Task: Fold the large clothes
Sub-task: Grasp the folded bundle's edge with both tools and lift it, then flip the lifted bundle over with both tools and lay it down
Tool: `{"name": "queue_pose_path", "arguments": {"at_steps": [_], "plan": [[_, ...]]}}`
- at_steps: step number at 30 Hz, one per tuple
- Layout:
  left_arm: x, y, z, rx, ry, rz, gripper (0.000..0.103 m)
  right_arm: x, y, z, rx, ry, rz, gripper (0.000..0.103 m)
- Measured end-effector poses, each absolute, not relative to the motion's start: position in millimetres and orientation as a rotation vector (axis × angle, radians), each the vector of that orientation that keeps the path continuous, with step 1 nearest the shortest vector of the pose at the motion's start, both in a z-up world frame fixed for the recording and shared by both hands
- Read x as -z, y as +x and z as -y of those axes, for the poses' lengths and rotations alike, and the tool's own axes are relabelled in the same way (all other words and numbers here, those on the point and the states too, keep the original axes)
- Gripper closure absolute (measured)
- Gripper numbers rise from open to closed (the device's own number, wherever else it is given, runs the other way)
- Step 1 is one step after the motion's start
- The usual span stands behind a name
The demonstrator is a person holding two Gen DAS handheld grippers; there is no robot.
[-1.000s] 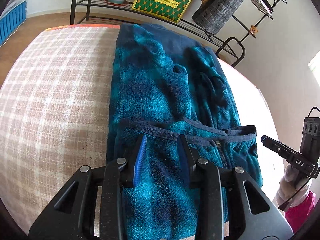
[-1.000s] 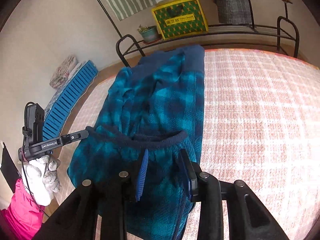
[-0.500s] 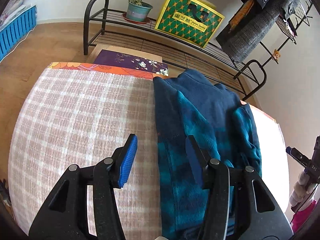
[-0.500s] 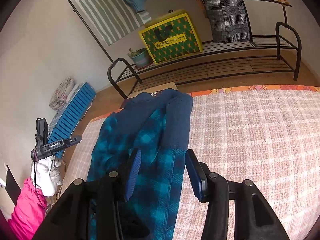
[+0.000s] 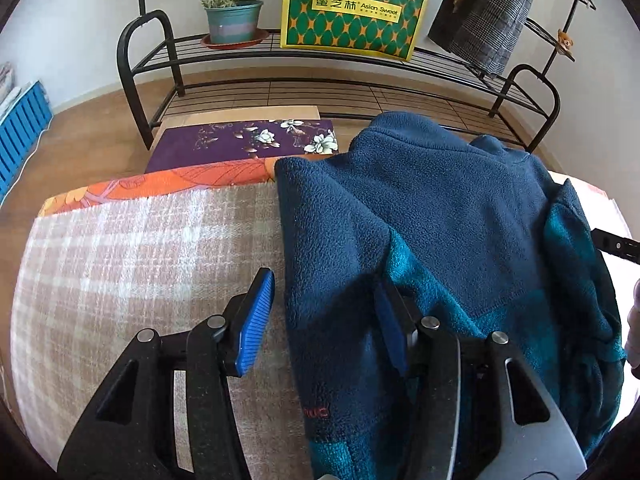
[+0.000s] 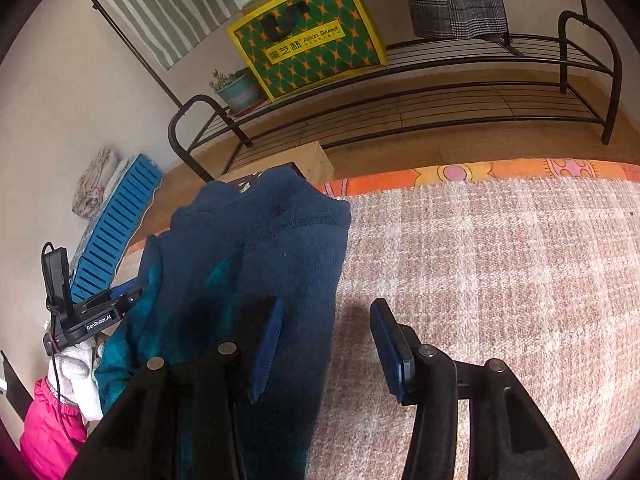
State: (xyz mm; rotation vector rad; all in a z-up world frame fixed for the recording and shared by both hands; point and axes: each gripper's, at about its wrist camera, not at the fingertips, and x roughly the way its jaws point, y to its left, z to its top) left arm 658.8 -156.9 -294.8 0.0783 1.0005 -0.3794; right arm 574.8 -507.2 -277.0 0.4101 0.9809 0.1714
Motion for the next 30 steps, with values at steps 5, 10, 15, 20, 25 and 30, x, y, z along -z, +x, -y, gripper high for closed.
{"name": "queue_pose_path", "arguments": {"at_steps": [5, 10, 15, 20, 25, 30], "plan": [[274, 678, 127, 0.373, -0.016, -0.969, 0.048, 275, 591, 509, -0.21, 0.405, -0.966, 0.054], [289, 710, 118, 0.387, -0.149, -1.047, 0.047, 284, 617, 514, -0.218, 0.489, -0.971, 0.054], [295, 718, 153, 0.447, -0.102, -1.058, 0.085, 287, 635, 500, -0.244, 0.509, -0.974, 0.074], [274, 701, 173, 0.439, -0.02, -0.974, 0.097, 271, 634, 486, -0.238, 0.447, -0.961, 0.095], [238, 675, 160, 0.451, -0.075, -0.906, 0.098, 229, 613, 480, -0.267, 0.397, -0.887, 0.096], [197, 637, 148, 0.47, -0.079, -0.852, 0.098, 181, 577, 470, -0.305, 0.332, -0.823, 0.096]]}}
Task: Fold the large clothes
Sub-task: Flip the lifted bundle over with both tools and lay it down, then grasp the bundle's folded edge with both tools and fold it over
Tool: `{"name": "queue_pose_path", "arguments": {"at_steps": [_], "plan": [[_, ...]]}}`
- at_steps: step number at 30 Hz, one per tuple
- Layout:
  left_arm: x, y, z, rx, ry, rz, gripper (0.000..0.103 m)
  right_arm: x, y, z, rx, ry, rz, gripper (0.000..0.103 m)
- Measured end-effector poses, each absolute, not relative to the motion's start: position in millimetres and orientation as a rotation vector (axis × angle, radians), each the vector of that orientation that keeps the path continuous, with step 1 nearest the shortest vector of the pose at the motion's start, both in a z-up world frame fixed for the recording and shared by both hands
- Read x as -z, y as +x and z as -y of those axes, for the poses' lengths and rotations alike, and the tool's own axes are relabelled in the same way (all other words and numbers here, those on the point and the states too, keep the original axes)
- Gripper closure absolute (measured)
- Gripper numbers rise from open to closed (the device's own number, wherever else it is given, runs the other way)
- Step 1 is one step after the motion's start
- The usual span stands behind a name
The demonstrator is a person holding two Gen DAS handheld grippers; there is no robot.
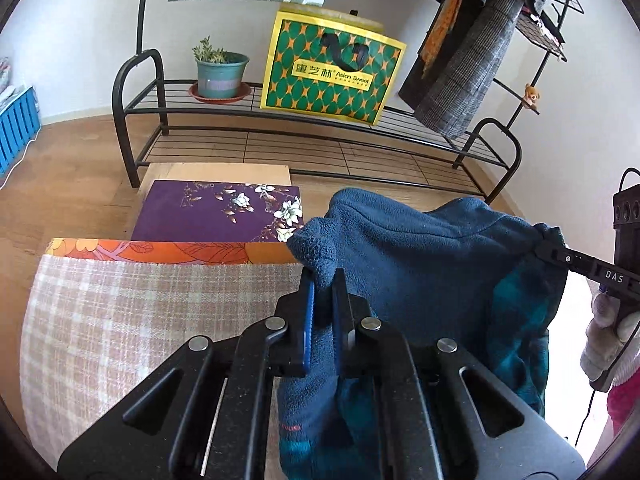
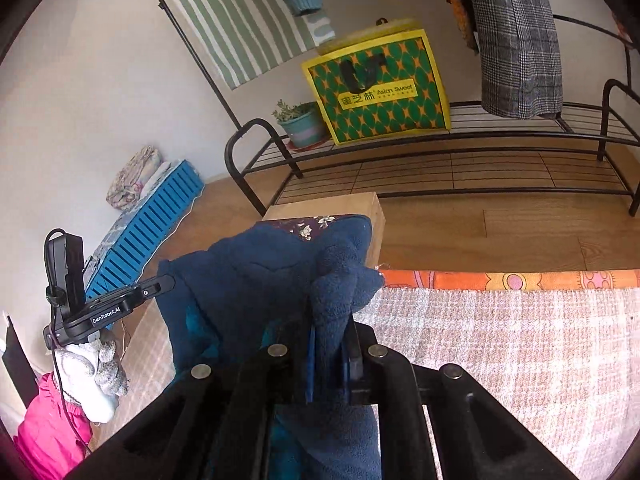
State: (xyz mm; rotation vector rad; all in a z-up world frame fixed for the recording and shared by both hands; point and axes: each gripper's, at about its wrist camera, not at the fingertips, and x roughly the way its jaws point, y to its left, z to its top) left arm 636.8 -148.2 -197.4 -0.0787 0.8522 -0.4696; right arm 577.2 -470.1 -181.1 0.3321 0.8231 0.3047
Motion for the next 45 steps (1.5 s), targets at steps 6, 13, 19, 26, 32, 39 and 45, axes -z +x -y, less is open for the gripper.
{"name": "queue_pose_path", "arguments": {"at_steps": [6, 13, 19, 26, 32, 39, 45], "plan": [[159, 569, 129, 0.508, -0.111, -0.805, 0.098, 133, 510, 453, -0.339, 0.286, -0.76, 0.096], [141, 472, 108, 0.539, -0.075, -0.804, 0.098, 117, 415, 417, -0.358, 0.228, -0.77, 0.096], [154, 394, 86, 0.557, -0.068, -0.824, 0.098, 131, 323, 399, -0.371, 0.2, -0.777, 0.096], [200, 325, 68, 0.57, -0.005, -0.938, 0.098, 177, 251, 395, -0.319, 0.205, -0.831, 0.095], [217, 290, 33, 0.553, -0.034, -1.011, 0.094, 175, 208, 397, -0.296, 0.164, -0.839, 0.076], [196, 306, -15, 0.551, -0.404, -1.001, 0.046, 154, 186, 433, -0.293, 0.39, -0.812, 0.054], [233, 351, -2, 0.572, -0.637, -1.171, 0.044, 175, 218, 446, -0.307, 0.726, -0.86, 0.032]]}}
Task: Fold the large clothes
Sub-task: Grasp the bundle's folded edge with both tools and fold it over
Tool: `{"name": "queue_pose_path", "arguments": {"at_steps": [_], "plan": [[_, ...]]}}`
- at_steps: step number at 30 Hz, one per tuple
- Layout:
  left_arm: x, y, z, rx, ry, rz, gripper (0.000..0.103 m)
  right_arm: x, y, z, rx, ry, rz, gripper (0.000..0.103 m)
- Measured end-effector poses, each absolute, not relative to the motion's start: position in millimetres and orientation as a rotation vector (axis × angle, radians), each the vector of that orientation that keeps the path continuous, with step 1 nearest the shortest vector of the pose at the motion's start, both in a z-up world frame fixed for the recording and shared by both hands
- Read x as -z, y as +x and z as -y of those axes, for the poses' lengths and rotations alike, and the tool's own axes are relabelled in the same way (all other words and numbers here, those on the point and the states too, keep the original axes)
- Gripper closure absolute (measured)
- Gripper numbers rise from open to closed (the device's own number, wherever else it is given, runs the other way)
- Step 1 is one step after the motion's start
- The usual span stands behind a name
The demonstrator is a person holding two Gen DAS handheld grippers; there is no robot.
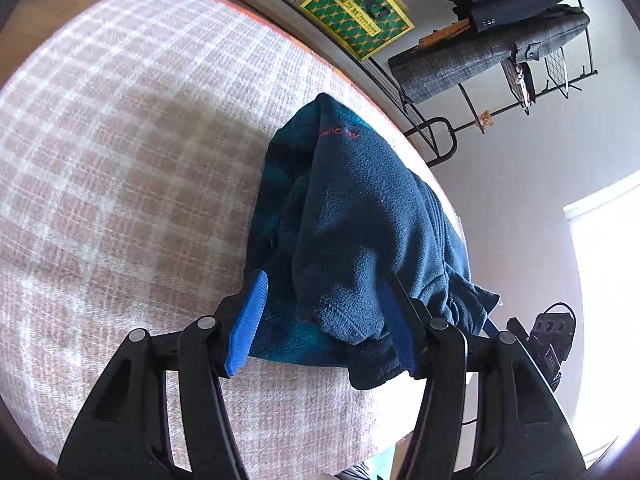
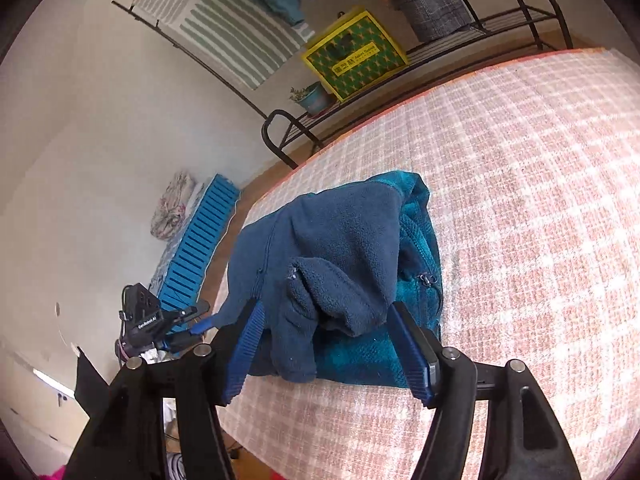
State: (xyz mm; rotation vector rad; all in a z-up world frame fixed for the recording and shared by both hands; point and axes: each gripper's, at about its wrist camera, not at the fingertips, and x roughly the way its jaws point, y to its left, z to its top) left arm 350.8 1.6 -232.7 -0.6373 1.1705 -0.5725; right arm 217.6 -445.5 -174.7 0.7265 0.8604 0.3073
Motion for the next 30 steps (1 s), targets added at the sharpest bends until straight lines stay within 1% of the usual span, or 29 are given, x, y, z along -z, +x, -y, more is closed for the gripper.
{"name": "queue_pose_path", "arguments": {"at_steps": [2, 4, 6, 7, 8, 9, 10, 11, 12, 14, 17, 19, 23, 25, 27, 28, 29, 30], "plan": [[248, 353, 3, 0.586, -0.716, -1.209, 0.044, 193, 231, 454, -0.28, 0.877, -0.884, 0.032], [254, 353, 7, 0.601, -0.749, -1.216, 0.051, 214, 240, 463, -0.256, 1.03, -0.907, 0.032], [254, 352, 13, 0.599, -0.719, -1.218, 0.073, 232, 247, 463, -0.262, 1.12, -0.942, 0.032], [254, 352, 15, 0.596, -0.707, -1.217, 0.078, 239, 250, 460, -0.275, 1.145, -0.964, 0.033], [252, 352, 17, 0.597, -0.699, -1.214, 0.086, 244, 252, 457, -0.295, 1.166, -0.977, 0.037], [249, 351, 18, 0.597, -0.691, -1.206, 0.09, 247, 253, 453, -0.323, 1.181, -0.983, 0.045], [245, 351, 18, 0.596, -0.679, -1.195, 0.09, 248, 253, 449, -0.344, 1.178, -0.991, 0.053], [241, 349, 18, 0.59, -0.663, -1.183, 0.091, 246, 253, 445, -0.36, 1.152, -0.993, 0.069], [236, 346, 18, 0.587, -0.653, -1.171, 0.093, 241, 252, 442, -0.368, 1.105, -0.994, 0.078], [223, 337, 15, 0.596, -0.658, -1.142, 0.094, 221, 247, 438, -0.345, 0.952, -0.992, 0.085], [200, 317, 7, 0.622, -0.619, -1.072, 0.094, 185, 232, 440, -0.369, 0.763, -0.947, 0.088], [202, 312, 6, 0.594, -0.53, -1.075, 0.094, 178, 222, 433, -0.384, 0.643, -0.951, 0.088], [249, 314, 9, 0.5, -0.438, -1.191, 0.094, 221, 220, 408, -0.316, 0.452, -1.077, 0.091], [258, 313, 10, 0.496, -0.439, -1.199, 0.094, 237, 220, 414, -0.302, 0.484, -1.084, 0.091], [252, 307, 10, 0.51, -0.419, -1.191, 0.091, 235, 218, 424, -0.301, 0.534, -1.076, 0.091], [248, 305, 11, 0.509, -0.383, -1.19, 0.09, 230, 216, 425, -0.29, 0.501, -1.082, 0.09], [242, 301, 10, 0.494, -0.338, -1.19, 0.083, 225, 214, 425, -0.276, 0.452, -1.088, 0.09], [237, 296, 7, 0.481, -0.302, -1.184, 0.077, 218, 211, 426, -0.275, 0.415, -1.093, 0.085]]}}
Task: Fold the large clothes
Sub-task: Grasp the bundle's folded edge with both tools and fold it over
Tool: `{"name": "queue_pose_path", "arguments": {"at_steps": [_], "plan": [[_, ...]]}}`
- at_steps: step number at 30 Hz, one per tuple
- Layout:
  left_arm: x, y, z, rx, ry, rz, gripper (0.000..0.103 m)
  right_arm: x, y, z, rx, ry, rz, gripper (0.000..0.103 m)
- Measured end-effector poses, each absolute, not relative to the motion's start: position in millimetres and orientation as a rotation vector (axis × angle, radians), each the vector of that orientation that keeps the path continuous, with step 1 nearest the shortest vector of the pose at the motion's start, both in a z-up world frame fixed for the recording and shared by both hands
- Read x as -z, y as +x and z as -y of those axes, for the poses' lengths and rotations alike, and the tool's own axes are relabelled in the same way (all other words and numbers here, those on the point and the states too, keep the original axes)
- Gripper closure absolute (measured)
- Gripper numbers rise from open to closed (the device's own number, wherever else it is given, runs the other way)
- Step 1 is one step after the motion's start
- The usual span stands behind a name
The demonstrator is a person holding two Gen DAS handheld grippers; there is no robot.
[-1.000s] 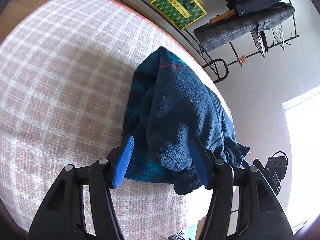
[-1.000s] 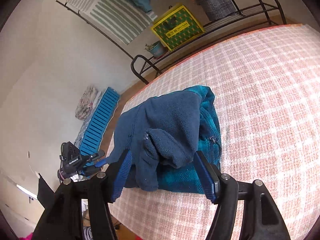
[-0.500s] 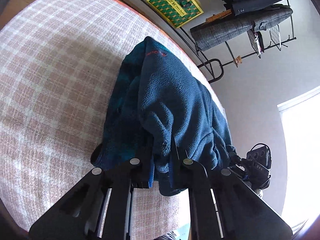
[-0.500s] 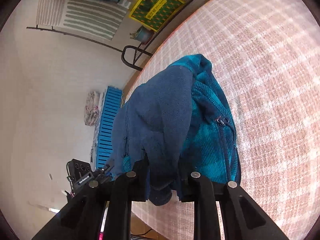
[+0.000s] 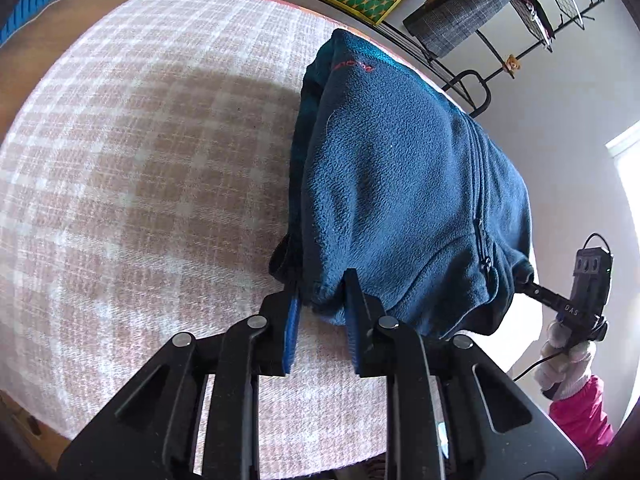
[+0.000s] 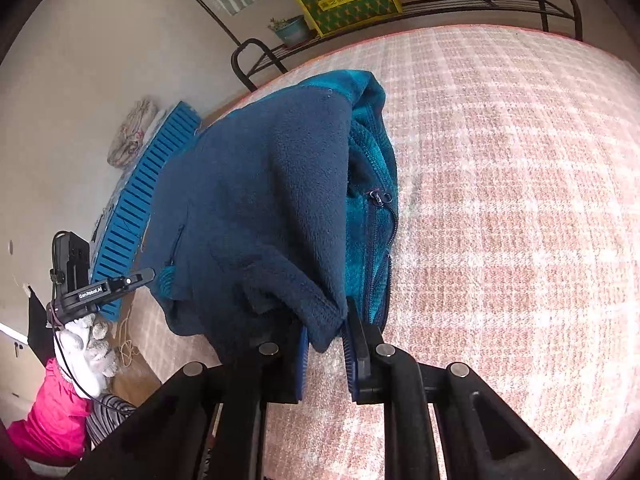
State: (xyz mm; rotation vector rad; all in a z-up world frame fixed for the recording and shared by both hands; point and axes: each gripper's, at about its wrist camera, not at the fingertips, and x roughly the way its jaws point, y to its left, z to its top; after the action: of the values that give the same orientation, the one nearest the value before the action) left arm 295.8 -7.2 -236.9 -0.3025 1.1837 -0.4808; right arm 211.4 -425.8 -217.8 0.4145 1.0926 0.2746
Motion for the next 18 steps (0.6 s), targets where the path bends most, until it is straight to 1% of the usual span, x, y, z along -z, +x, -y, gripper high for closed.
{"name": "queue_pose_path", "arguments": {"at_steps": [1, 2, 4, 5, 6, 7, 8, 10, 11, 12, 13, 14, 15, 18], "plan": [[230, 291, 4, 0.475, -0.279, -1.166, 0.075, 210, 207, 428, -0.278, 0.398, -1.089, 0.082], [224, 287, -1, 0.472, -0.267, -1.142, 0.075, 201, 203, 433, -0.276, 0.397, -1.074, 0.074], [211, 282, -9, 0.469, -0.267, -1.104, 0.075, 183, 197, 443, -0.286, 0.426, -1.014, 0.067], [204, 282, -12, 0.465, -0.274, -1.085, 0.075, 177, 198, 450, -0.292, 0.456, -0.987, 0.061], [197, 283, -14, 0.464, -0.284, -1.063, 0.075, 175, 200, 456, -0.295, 0.496, -0.974, 0.049], [190, 284, -14, 0.467, -0.294, -1.042, 0.075, 176, 204, 461, -0.307, 0.546, -0.969, 0.043], [183, 286, -13, 0.467, -0.301, -1.02, 0.075, 179, 210, 464, -0.315, 0.593, -0.969, 0.041], [170, 292, -6, 0.479, -0.303, -0.986, 0.075, 192, 223, 465, -0.304, 0.64, -0.994, 0.042], [167, 295, -2, 0.477, -0.295, -0.974, 0.075, 201, 229, 462, -0.307, 0.649, -1.016, 0.046], [165, 298, 3, 0.475, -0.291, -0.966, 0.075, 212, 235, 459, -0.322, 0.67, -1.043, 0.057], [164, 301, 8, 0.479, -0.293, -0.966, 0.075, 224, 239, 456, -0.347, 0.706, -1.072, 0.069], [163, 304, 13, 0.488, -0.294, -0.972, 0.075, 234, 243, 450, -0.374, 0.737, -1.097, 0.088], [163, 308, 18, 0.495, -0.294, -0.978, 0.075, 236, 243, 443, -0.37, 0.72, -1.106, 0.095], [163, 308, 33, 0.53, -0.279, -0.991, 0.075, 202, 232, 429, -0.301, 0.454, -1.042, 0.098]]}}
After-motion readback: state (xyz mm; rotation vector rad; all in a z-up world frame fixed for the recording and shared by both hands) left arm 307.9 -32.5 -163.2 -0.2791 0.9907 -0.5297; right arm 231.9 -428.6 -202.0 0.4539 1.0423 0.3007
